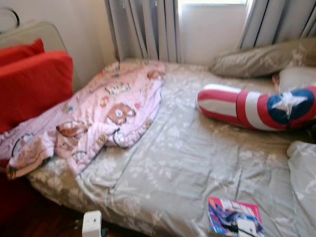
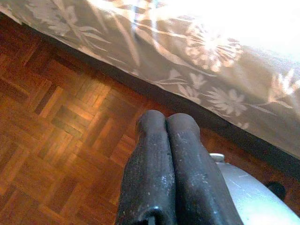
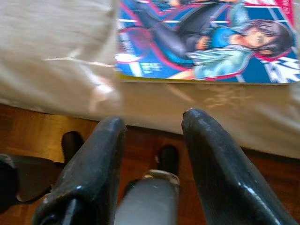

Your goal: Clean up the room

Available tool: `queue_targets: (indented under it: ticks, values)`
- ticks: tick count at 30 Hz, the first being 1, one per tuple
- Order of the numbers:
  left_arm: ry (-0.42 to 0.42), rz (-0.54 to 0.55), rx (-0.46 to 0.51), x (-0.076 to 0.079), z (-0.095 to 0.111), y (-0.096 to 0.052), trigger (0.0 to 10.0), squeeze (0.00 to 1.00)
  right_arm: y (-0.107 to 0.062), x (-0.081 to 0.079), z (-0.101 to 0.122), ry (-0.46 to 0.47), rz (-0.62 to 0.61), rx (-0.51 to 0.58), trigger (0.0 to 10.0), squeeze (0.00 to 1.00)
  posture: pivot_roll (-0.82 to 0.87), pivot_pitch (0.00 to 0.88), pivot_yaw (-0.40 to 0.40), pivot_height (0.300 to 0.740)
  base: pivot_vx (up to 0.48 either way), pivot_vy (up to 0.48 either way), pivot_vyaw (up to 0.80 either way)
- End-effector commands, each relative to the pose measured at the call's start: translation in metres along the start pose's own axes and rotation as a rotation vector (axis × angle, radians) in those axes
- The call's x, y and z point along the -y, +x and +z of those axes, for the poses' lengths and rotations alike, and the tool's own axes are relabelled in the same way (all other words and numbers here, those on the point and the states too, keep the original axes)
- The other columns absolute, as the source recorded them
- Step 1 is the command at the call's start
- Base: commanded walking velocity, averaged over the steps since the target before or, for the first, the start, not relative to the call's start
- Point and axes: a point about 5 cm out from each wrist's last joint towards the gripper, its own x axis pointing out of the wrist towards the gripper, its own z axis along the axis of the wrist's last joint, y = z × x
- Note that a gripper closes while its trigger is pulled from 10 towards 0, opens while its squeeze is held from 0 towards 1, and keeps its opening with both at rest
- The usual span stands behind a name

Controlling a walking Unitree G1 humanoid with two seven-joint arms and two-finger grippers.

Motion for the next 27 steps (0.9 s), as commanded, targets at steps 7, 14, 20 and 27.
queue_targets:
  ticks: [7,14,20,27]
  values:
    - [0.018,0.008,-0.021,-0.0032,-0.0022,-0.0005,10.0,0.00,0.0006,-0.0021,0.0018,0.010,0.001,0.006,10.0,0.00,0.02,0.000,0.058,0.740,0.000,0.464,0.00]
    - [0.017,0.009,-0.025,-0.0041,-0.0024,-0.0005,10.0,0.00,0.0004,-0.0019,0.0013,0.015,0.002,0.006,10.0,0.00,0.02,0.000,0.058,0.740,0.000,0.472,0.00]
    - [0.015,0.014,-0.027,-0.0056,-0.0026,-0.0007,10.0,0.00,0.0004,-0.0019,0.0012,0.018,0.004,0.006,10.0,0.00,0.03,0.000,0.058,0.740,0.000,0.472,0.00]
    - [0.017,0.019,-0.034,-0.0073,-0.0040,-0.0012,10.0,0.00,0.0005,-0.0021,0.0015,0.019,0.005,0.007,10.0,0.00,0.03,0.000,0.058,0.740,0.000,0.472,0.00]
